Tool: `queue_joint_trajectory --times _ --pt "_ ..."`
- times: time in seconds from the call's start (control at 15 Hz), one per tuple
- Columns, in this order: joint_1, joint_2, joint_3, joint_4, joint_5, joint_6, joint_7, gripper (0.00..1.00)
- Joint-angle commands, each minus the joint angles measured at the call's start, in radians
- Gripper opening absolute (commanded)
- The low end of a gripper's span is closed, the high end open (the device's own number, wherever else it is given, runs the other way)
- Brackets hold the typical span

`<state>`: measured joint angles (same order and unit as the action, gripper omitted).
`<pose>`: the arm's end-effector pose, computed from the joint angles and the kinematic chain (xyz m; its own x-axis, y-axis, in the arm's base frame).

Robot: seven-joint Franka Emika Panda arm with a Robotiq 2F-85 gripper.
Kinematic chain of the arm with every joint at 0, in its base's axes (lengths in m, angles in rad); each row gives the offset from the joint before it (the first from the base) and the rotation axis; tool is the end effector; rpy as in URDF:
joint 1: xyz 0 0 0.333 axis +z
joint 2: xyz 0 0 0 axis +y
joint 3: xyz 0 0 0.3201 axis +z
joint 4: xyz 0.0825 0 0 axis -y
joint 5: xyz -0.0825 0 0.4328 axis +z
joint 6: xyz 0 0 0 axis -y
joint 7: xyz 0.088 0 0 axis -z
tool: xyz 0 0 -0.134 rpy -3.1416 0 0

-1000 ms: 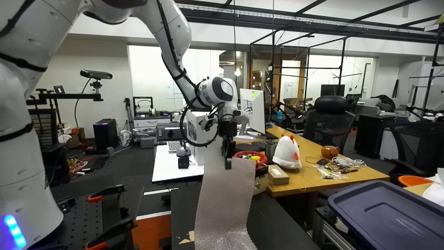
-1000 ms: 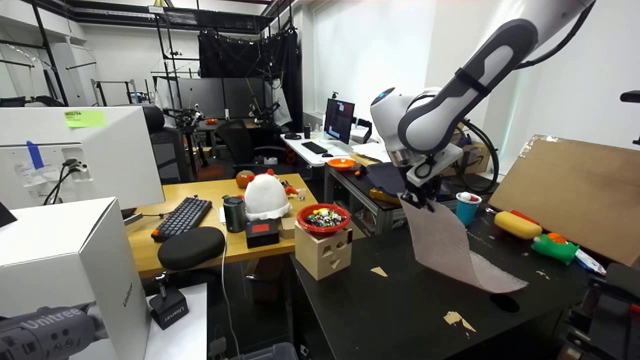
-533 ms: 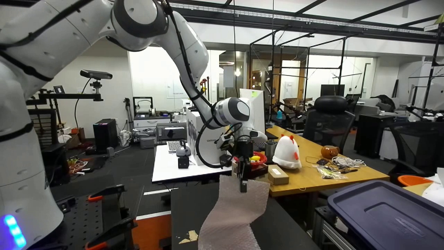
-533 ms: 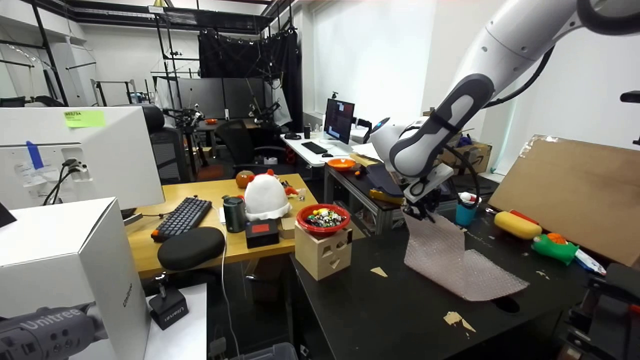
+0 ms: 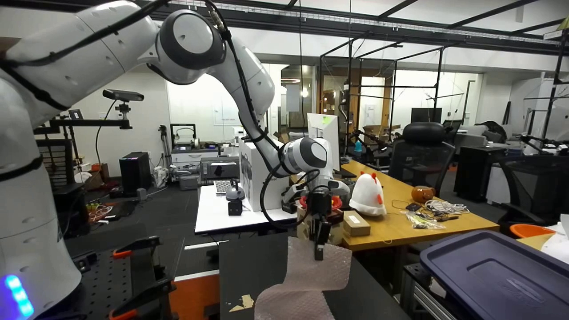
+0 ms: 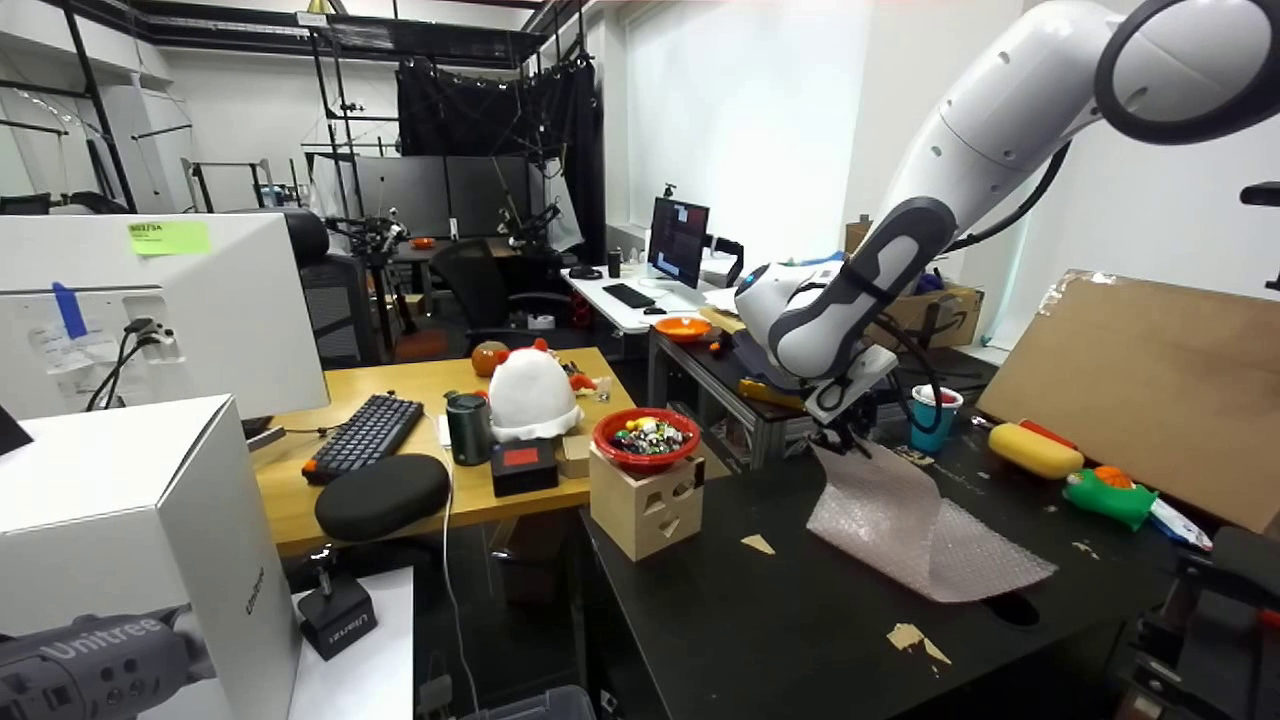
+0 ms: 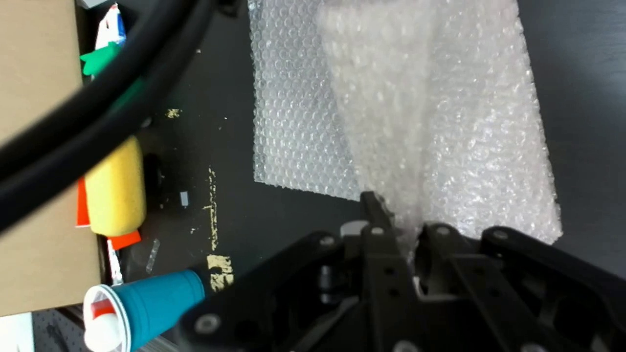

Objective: Unfold the pink plastic

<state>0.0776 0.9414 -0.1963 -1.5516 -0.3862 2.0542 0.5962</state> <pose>0.6612 -0.1056 0.0192 0.8807 -0.4419 -0.1705 -0.2790 -0.7750 0.5671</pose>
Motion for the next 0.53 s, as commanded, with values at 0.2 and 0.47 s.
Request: queue_joint_trajectory --times 0.2,0.47 --pt "-0.009 -0.103 0.097 -0.07 0.12 0.031 -0.249 0.02" --pt "-0.028 -0.117 0.149 -0.061 0.2 0.014 -0.383 0.02"
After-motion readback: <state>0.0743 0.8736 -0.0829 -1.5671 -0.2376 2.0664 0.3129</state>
